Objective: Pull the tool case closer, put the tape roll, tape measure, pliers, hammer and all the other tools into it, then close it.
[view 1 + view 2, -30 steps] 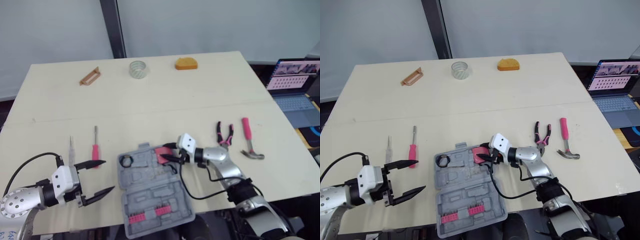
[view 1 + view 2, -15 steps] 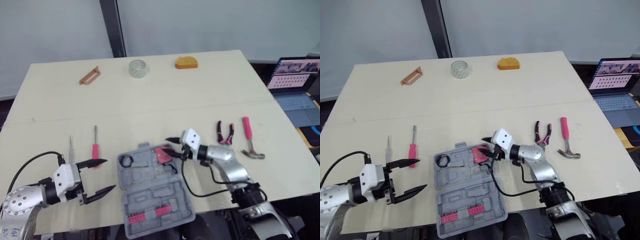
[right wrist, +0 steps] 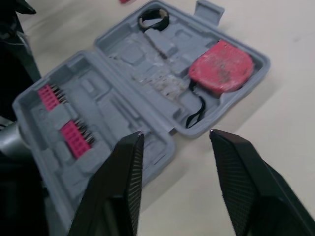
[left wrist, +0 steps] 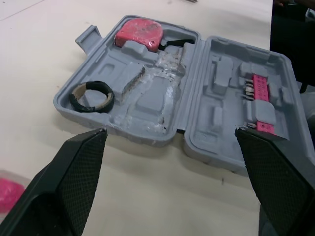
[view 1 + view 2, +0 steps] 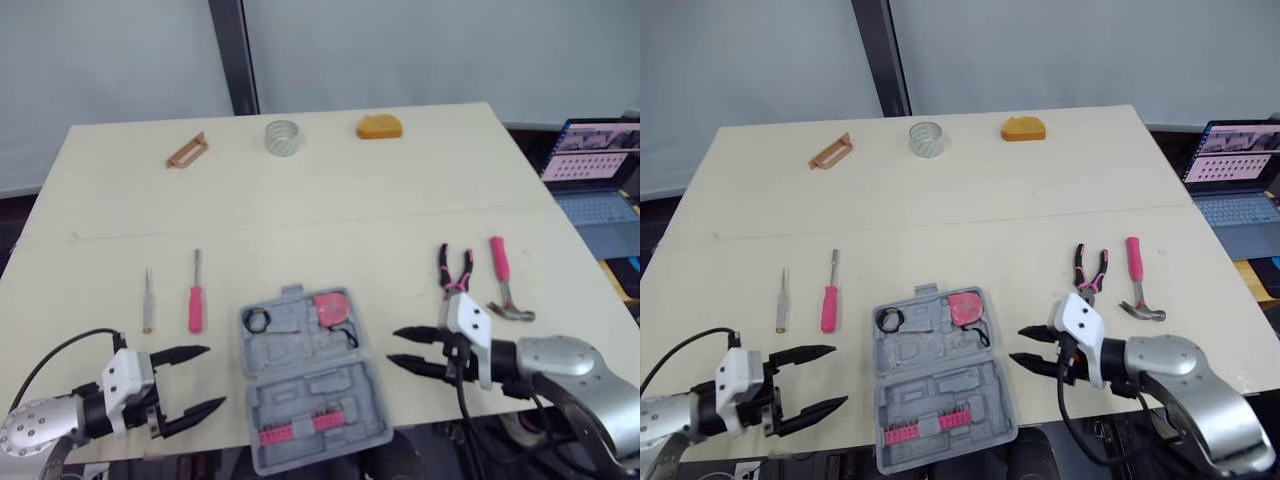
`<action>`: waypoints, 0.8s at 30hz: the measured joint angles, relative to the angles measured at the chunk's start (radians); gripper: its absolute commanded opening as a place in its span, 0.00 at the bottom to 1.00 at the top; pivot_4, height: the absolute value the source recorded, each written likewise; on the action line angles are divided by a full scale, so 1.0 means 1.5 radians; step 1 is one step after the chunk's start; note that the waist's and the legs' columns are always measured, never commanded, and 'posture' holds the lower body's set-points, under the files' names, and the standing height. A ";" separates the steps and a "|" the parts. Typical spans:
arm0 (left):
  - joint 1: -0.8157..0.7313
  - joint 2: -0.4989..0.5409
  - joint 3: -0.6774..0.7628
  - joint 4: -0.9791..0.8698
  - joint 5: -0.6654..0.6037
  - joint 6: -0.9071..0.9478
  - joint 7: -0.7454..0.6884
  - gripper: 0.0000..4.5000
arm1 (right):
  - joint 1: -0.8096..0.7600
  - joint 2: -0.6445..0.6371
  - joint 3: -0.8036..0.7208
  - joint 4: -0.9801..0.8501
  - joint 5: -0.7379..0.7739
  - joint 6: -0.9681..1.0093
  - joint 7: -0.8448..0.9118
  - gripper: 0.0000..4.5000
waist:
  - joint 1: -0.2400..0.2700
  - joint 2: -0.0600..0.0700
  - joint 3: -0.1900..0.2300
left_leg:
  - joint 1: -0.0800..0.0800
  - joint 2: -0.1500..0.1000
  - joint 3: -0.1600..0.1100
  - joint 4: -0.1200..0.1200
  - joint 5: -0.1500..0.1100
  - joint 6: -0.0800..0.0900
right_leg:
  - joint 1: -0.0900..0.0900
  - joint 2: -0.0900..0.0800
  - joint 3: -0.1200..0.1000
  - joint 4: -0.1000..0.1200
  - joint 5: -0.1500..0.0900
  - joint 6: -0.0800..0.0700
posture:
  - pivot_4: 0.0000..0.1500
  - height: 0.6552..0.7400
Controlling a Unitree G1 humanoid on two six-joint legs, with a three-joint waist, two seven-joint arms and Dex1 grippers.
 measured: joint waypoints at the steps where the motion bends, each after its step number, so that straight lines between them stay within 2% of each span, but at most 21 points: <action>1: 0.011 -0.001 0.001 0.001 0.001 -0.004 -0.002 1.00 | 0.027 -0.004 -0.011 -0.003 0.000 -0.010 0.001 0.86 | 0.002 0.000 0.000 | 0.000 0.000 0.000 0.000 0.000 0.000 | 0.000 0.000 0.000 0.000 0.000 0.000 | 1.00 0.94; 2: 0.022 -0.004 0.005 0.002 0.001 -0.007 -0.003 1.00 | 0.057 -0.007 -0.020 -0.002 0.000 -0.023 0.004 0.99 | 0.006 0.000 0.000 | 0.000 0.000 0.000 0.000 0.000 0.000 | 0.000 0.000 0.000 0.000 0.000 0.000 | 1.00 0.94; 8: 0.059 -0.018 0.017 0.000 0.014 -0.029 0.007 1.00 | 0.157 -0.008 -0.029 0.032 -0.041 -0.147 0.027 0.99 | 0.013 -0.001 -0.001 | 0.001 0.000 0.000 0.002 0.000 0.000 | 0.001 0.000 0.000 0.000 0.000 0.000 | 1.00 0.94; 21: 0.071 -0.017 0.019 -0.081 0.007 0.007 0.032 1.00 | 0.162 -0.008 -0.021 0.121 -0.073 -0.267 0.051 0.99 | 0.012 -0.001 -0.001 | 0.001 0.000 0.000 0.001 0.000 0.000 | 0.001 0.000 0.000 0.000 0.000 0.000 | 1.00 0.94; 24: 0.016 0.021 0.006 -0.119 -0.038 0.069 0.016 1.00 | 0.157 0.005 -0.025 0.134 -0.073 -0.266 0.031 0.99 | 0.018 -0.001 0.000 | 0.001 0.000 0.000 0.002 0.000 0.000 | 0.002 0.000 0.000 0.000 0.000 -0.001 | 1.00 0.94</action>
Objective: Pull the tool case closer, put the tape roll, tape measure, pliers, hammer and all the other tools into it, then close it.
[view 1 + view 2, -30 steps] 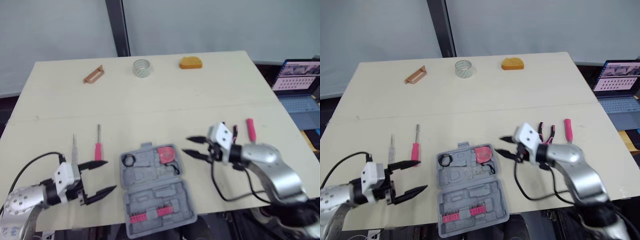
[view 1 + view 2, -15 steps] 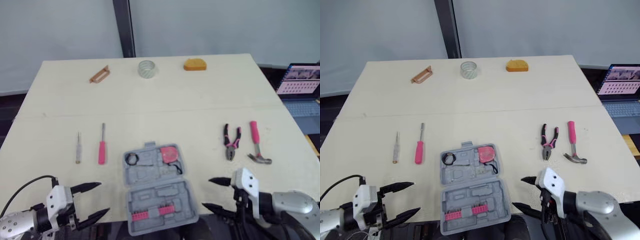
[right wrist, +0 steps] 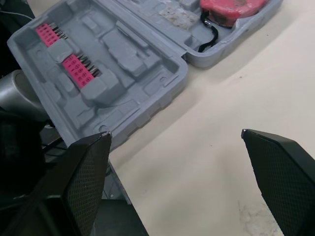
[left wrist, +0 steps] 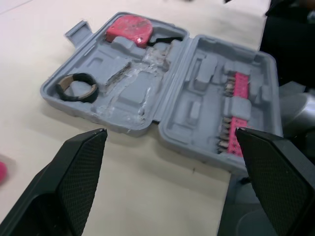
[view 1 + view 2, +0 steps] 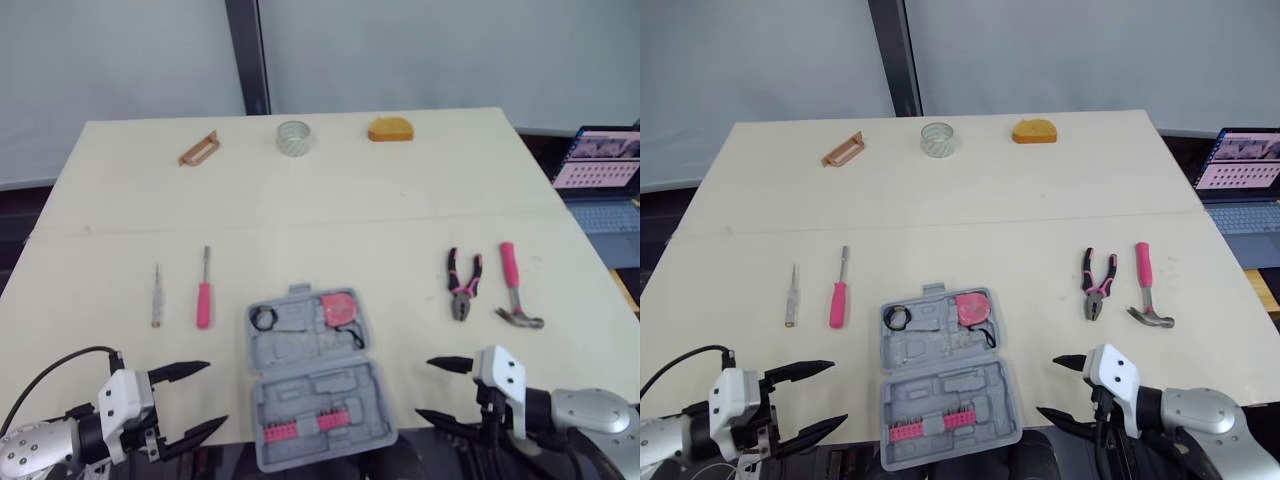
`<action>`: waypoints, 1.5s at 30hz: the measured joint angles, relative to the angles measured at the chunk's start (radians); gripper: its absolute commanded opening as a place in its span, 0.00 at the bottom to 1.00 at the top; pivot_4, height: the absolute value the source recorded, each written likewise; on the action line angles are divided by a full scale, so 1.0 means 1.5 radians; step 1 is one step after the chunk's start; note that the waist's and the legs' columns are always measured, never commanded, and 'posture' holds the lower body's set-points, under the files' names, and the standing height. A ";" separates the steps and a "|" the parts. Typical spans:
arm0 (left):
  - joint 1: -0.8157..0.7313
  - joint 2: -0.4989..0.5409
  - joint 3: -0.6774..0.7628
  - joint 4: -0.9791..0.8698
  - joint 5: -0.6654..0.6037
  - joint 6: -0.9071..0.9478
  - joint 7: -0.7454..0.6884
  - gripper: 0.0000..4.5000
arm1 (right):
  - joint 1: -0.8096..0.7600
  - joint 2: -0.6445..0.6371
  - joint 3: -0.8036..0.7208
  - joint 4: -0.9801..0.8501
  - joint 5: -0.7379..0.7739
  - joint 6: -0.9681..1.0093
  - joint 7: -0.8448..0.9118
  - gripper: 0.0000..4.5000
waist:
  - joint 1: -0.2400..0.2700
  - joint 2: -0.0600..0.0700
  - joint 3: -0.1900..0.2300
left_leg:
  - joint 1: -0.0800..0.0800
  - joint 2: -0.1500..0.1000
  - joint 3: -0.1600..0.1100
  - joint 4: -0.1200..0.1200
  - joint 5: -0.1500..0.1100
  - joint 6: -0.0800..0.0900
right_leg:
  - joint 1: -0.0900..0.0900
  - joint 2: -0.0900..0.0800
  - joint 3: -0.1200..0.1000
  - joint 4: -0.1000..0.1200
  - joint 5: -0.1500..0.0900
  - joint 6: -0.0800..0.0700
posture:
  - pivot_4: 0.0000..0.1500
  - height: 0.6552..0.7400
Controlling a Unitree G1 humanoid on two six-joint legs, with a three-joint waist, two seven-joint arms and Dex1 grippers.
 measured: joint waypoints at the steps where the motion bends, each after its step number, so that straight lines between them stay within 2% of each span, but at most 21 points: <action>1: -0.041 0.008 -0.008 -0.008 -0.014 0.016 0.000 1.00 | -0.003 0.009 -0.003 0.001 0.000 0.003 -0.013 0.99 | 0.004 0.000 0.000 | 0.000 0.000 0.000 0.000 0.000 0.000 | 0.000 0.000 0.000 0.000 0.000 0.000 | 1.00 0.94; 3: -0.105 0.016 -0.022 -0.013 -0.027 0.031 -0.002 1.00 | -0.012 0.031 -0.011 0.001 0.000 0.017 -0.048 0.99 | 0.004 0.001 0.000 | 0.000 0.000 0.000 0.000 0.000 0.000 | 0.000 0.000 0.000 0.000 0.000 0.000 | 1.00 0.94; 7: -0.155 0.019 -0.055 0.007 -0.026 0.037 -0.024 1.00 | -0.014 0.081 -0.045 -0.013 -0.002 0.071 -0.149 0.99 | -0.006 0.001 0.000 | 0.000 0.000 0.001 -0.002 0.000 0.000 | -0.001 0.000 0.000 0.000 0.000 0.000 | 1.00 0.94; 15: -0.216 -0.004 -0.107 0.059 -0.015 0.027 -0.048 1.00 | -0.020 0.228 -0.059 -0.164 -0.002 0.260 -0.397 0.99 | -0.007 0.002 0.000 | 0.000 0.000 0.001 -0.001 0.000 -0.001 | -0.002 0.000 0.000 0.001 0.000 0.000 | 1.00 0.94; 22: -0.223 -0.008 -0.113 0.083 -0.005 0.004 -0.065 1.00 | -0.196 0.316 -0.057 -0.172 -0.020 0.442 -0.574 0.99 | -0.009 0.002 0.000 | -0.001 0.000 0.001 -0.001 0.000 -0.001 | -0.003 0.000 0.001 0.002 0.000 0.000 | 1.00 0.94; 28: -0.228 -0.011 -0.113 0.124 0.010 -0.020 -0.074 1.00 | -0.338 0.328 -0.067 -0.057 -0.048 0.514 -0.637 0.99 | -0.008 0.002 -0.001 | -0.001 0.000 0.001 -0.001 0.000 -0.001 | -0.003 0.000 0.001 0.002 0.000 0.000 | 1.00 0.94; 31: -0.228 -0.012 -0.113 0.130 0.013 -0.031 -0.075 1.00 | -0.377 0.333 -0.079 -0.007 -0.058 0.531 -0.653 0.99 | -0.009 0.003 -0.001 | -0.001 0.000 0.001 -0.002 0.000 -0.001 | -0.004 0.000 0.001 0.002 0.000 0.000 | 1.00 0.94; 45: -0.200 -0.015 -0.112 0.129 0.023 -0.053 -0.064 1.00 | -0.408 0.386 -0.110 0.053 -0.074 0.582 -0.676 0.99 | -0.017 0.003 0.000 | -0.001 0.000 0.002 -0.002 0.000 -0.001 | -0.004 0.000 0.001 0.003 0.000 0.000 | 1.00 0.94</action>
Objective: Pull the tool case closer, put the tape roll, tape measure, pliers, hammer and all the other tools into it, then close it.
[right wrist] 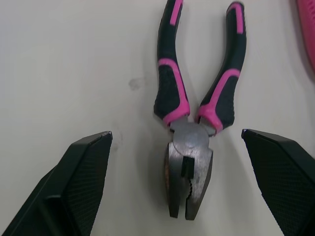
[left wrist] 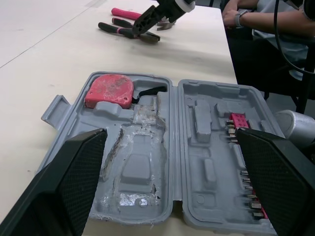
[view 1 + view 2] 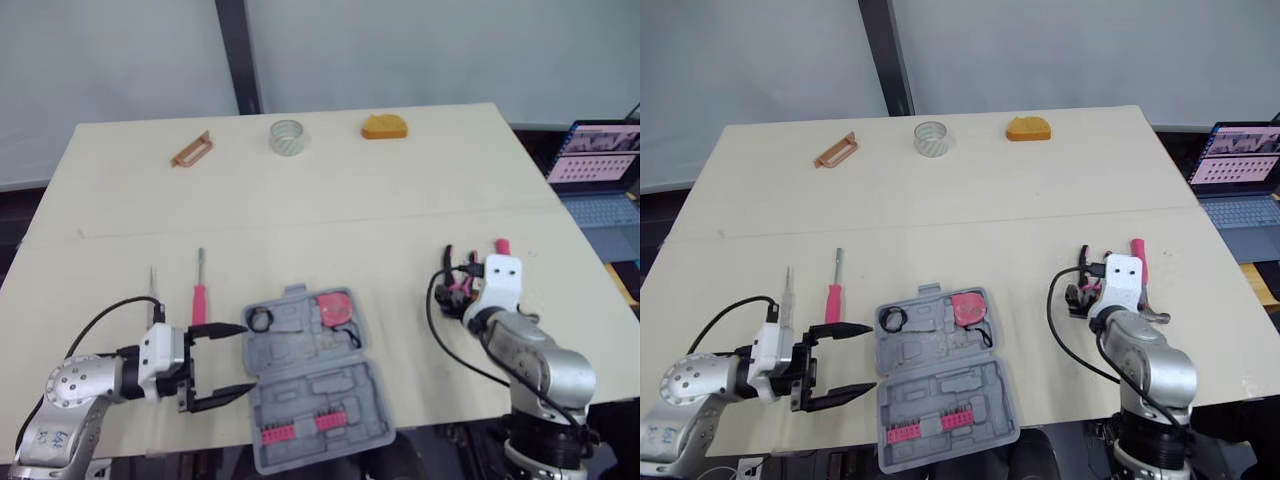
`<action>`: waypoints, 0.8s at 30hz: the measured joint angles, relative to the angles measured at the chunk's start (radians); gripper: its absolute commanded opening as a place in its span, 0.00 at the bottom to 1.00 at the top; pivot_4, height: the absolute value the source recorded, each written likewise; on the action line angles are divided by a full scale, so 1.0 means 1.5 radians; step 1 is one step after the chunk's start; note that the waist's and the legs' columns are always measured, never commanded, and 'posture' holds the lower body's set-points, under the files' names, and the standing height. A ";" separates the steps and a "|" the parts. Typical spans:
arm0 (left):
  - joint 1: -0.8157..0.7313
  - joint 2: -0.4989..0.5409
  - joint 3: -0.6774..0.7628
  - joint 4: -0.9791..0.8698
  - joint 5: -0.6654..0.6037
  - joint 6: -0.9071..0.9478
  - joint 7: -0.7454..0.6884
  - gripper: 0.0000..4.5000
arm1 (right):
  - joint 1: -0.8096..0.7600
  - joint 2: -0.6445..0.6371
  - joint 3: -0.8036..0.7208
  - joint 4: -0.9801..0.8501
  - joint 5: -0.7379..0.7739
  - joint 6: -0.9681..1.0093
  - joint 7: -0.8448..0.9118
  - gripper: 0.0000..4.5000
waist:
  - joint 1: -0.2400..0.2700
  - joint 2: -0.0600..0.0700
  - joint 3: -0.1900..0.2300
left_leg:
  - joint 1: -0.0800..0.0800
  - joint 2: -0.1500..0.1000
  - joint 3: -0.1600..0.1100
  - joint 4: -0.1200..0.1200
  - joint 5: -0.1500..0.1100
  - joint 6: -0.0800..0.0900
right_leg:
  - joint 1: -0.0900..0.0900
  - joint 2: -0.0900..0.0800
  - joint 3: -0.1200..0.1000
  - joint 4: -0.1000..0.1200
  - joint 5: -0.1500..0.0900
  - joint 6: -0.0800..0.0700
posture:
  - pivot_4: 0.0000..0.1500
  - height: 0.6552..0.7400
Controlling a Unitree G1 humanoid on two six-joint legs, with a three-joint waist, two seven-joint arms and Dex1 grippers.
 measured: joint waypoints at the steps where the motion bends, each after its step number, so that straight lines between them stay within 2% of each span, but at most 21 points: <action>1: 0.002 0.000 0.000 -0.001 0.000 0.000 0.001 1.00 | 0.000 0.001 0.000 0.001 -0.002 0.000 0.000 0.99 | -0.001 0.000 0.000 | 0.000 0.000 0.000 0.000 0.000 0.000 | 0.000 0.000 0.000 0.000 0.000 0.000 | 1.00 0.94; 8: 0.010 0.001 0.009 -0.009 0.000 0.003 0.008 1.00 | -0.004 0.002 -0.001 0.051 -0.019 -0.021 -0.002 0.99 | -0.009 0.000 0.000 | 0.000 0.000 0.000 -0.001 0.000 0.000 | 0.000 0.000 0.000 0.000 0.000 0.000 | 1.00 0.94; 14: 0.017 0.005 0.019 -0.031 -0.001 0.013 0.011 1.00 | -0.056 0.002 -0.004 0.124 -0.028 -0.059 -0.002 0.99 | -0.011 0.000 0.000 | 0.000 0.000 0.000 0.000 0.000 0.000 | 0.000 0.000 0.000 0.000 0.000 0.000 | 1.00 0.94; 24: 0.020 0.005 0.022 -0.043 -0.001 0.031 0.022 1.00 | -0.066 0.004 -0.007 0.141 -0.029 -0.071 -0.002 0.99 | -0.011 0.000 0.000 | 0.000 0.000 0.000 0.000 0.000 0.000 | 0.000 0.000 0.000 0.000 0.000 0.000 | 1.00 0.94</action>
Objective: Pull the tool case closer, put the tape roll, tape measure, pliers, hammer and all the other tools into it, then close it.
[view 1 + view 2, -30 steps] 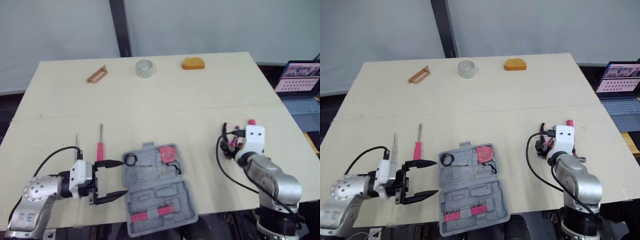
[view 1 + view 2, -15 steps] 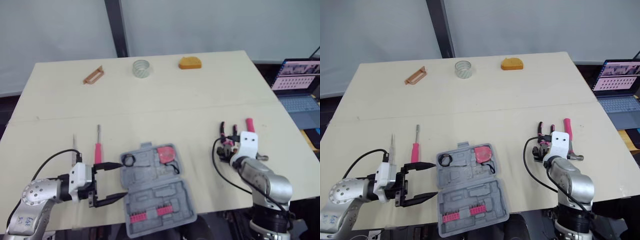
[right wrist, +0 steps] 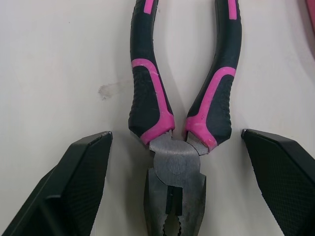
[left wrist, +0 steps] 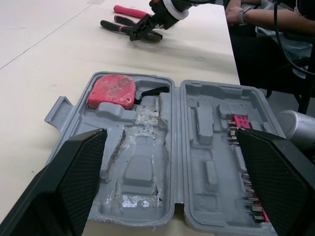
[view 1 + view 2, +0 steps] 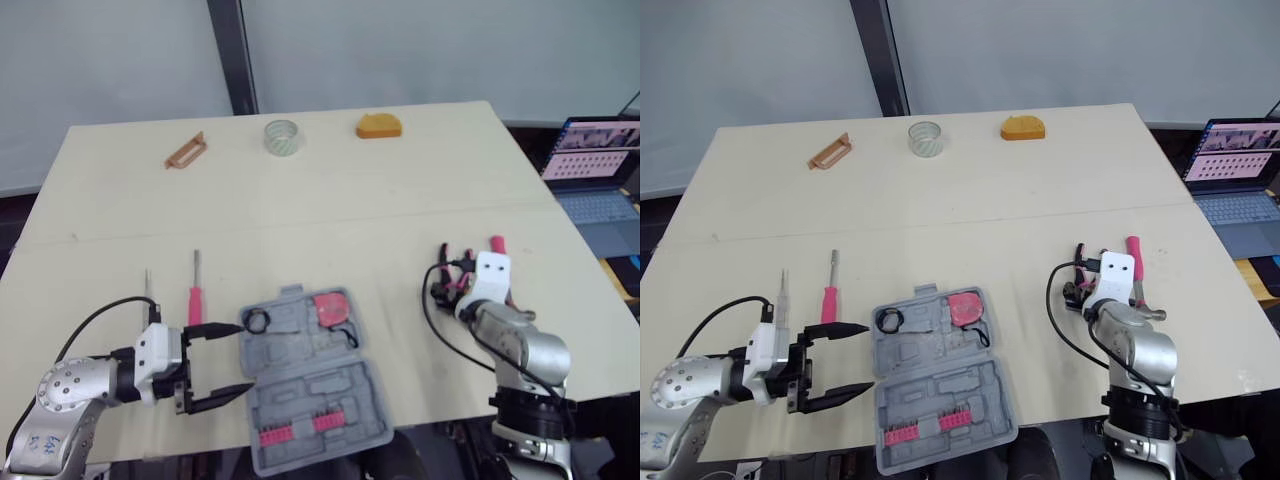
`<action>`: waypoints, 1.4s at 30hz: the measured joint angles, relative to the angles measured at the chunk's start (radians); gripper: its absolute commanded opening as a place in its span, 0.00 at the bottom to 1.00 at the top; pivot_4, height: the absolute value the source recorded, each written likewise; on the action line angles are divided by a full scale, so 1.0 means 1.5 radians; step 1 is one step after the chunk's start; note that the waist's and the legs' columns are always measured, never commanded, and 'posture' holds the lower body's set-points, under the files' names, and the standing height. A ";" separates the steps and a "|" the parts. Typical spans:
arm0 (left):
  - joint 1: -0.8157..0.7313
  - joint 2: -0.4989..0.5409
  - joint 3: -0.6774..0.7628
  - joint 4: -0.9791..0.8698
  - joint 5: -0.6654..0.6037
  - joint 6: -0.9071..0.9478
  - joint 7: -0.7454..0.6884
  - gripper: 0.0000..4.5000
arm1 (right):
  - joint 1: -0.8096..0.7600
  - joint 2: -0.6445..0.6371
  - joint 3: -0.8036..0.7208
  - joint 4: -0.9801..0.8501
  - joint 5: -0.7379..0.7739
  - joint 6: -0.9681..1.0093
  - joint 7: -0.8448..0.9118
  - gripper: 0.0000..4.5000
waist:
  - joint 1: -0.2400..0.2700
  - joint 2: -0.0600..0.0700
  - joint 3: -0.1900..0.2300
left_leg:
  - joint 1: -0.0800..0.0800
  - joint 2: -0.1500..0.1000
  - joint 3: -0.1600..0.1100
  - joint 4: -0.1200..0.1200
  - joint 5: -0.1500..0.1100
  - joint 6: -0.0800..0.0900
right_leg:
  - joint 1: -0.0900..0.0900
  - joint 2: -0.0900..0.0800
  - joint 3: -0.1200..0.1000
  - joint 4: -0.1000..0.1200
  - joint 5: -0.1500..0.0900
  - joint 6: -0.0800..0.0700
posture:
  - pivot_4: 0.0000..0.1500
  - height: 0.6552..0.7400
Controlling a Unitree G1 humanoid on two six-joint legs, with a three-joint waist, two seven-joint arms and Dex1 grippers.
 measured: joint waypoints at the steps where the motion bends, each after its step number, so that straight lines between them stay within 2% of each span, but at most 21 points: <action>1: 0.000 0.000 0.000 -0.003 0.000 0.001 0.001 1.00 | 0.000 0.001 -0.001 -0.001 0.000 0.001 0.000 0.99 | 0.000 0.000 0.000 | 0.000 0.000 0.000 0.000 0.000 0.000 | 0.000 0.000 0.000 0.000 0.000 0.000 | 1.00 0.94; 6: 0.000 0.000 0.000 -0.010 0.000 0.007 0.003 1.00 | 0.005 0.007 -0.001 -0.014 0.000 0.008 0.000 0.99 | 0.000 0.000 0.000 | 0.000 0.000 0.000 0.000 0.000 0.000 | 0.000 0.000 0.000 0.000 0.000 0.000 | 1.00 0.94; 7: 0.000 0.000 0.000 -0.011 0.000 0.008 0.004 1.00 | 0.006 0.008 -0.001 -0.016 0.000 0.011 0.000 0.94 | 0.000 0.000 0.000 | 0.000 0.000 0.000 0.000 0.000 0.000 | 0.000 0.000 0.000 0.000 0.000 0.000 | 1.00 0.94; 9: -0.001 0.000 0.000 -0.011 0.000 0.011 0.007 1.00 | 0.009 0.008 -0.001 -0.019 -0.001 0.012 0.000 0.81 | 0.000 0.000 0.000 | 0.000 0.000 0.000 0.000 0.000 0.000 | 0.000 0.000 0.000 0.000 0.000 0.000 | 1.00 0.94; 11: -0.001 0.000 0.000 -0.011 0.000 0.013 0.007 1.00 | 0.014 0.009 -0.002 -0.024 -0.003 0.013 0.000 0.62 | 0.000 0.000 0.000 | 0.000 0.000 0.000 0.000 0.000 0.000 | 0.000 0.000 0.000 0.000 0.000 0.000 | 1.00 0.94; 14: -0.002 0.000 0.000 -0.011 0.000 0.013 0.008 1.00 | 0.016 0.010 -0.002 -0.025 -0.004 0.014 0.000 0.26 | 0.000 0.000 0.000 | 0.000 0.000 0.000 0.000 0.000 0.000 | 0.000 0.000 0.000 0.000 0.000 0.000 | 1.00 0.94; 15: -0.003 0.000 0.000 -0.011 0.000 0.013 0.009 1.00 | 0.016 0.010 -0.002 -0.025 -0.004 0.013 0.000 0.21 | 0.000 0.000 0.000 | 0.000 0.000 0.000 0.000 0.000 0.000 | 0.000 0.000 0.000 0.000 0.000 0.000 | 1.00 0.94; 22: -0.010 0.000 0.000 -0.012 0.000 0.014 0.011 1.00 | 0.016 0.006 0.003 -0.024 -0.004 0.009 0.002 0.21 | 0.000 0.000 0.000 | 0.000 0.000 0.000 0.000 0.000 0.000 | 0.000 0.000 0.000 0.000 0.000 0.000 | 1.00 0.94; 27: -0.024 0.000 0.001 -0.009 0.000 0.018 0.008 1.00 | 0.022 -0.049 0.041 -0.029 0.000 0.013 0.050 0.21 | 0.000 0.001 0.001 | 0.000 0.000 0.000 0.000 0.000 0.000 | 0.000 0.000 0.000 0.000 0.000 0.000 | 1.00 0.94; 36: -0.047 0.012 0.018 0.021 -0.007 0.029 -0.010 1.00 | -0.006 -0.306 0.188 -0.164 0.092 0.040 0.309 0.21 | 0.002 0.003 0.002 | -0.001 0.000 0.001 0.000 0.000 0.000 | -0.001 0.000 0.000 -0.001 0.000 0.000 | 1.00 0.94; 38: -0.051 0.020 0.024 0.035 -0.009 0.030 -0.015 1.00 | -0.037 -0.382 0.241 -0.187 0.118 0.038 0.399 0.21 | 0.002 0.004 0.002 | -0.001 0.000 0.001 0.000 0.000 0.000 | 0.000 0.000 0.000 -0.001 0.000 0.000 | 1.00 0.94; 42: -0.054 0.021 0.030 0.044 -0.009 0.033 -0.015 1.00 | -0.108 -0.458 0.325 -0.206 0.134 0.000 0.524 0.21 | 0.002 0.003 0.003 | -0.001 0.000 0.001 0.000 0.000 0.000 | 0.000 0.000 0.000 -0.002 0.000 0.000 | 1.00 0.94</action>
